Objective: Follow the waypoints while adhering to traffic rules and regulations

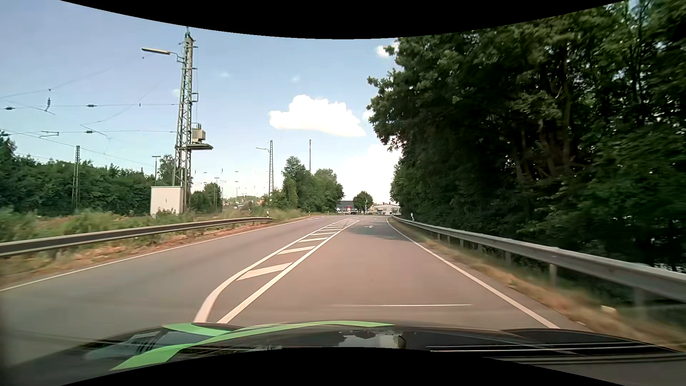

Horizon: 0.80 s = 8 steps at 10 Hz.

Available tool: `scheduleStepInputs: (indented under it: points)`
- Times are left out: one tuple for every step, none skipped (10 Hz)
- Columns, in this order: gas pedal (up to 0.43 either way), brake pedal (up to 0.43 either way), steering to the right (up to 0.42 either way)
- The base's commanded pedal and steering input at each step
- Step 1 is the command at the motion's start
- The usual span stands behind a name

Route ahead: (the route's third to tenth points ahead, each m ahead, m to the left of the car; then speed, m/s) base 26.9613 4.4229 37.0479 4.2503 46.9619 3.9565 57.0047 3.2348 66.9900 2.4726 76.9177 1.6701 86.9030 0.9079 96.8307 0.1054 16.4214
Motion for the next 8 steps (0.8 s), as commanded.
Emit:
scheduleStepInputs:
  points:
    - [0.079,0.0,0.0]
    - [0.059,0.0,0.001]
    - [0.028,0.0,0.002]
    - [0.02,0.0,0.002]
    - [0.0,0.0,0.002]
    - [0.0,0.0,0.004]
    - [0.0,0.0,0.004]
    - [0.0,0.0,0.004]
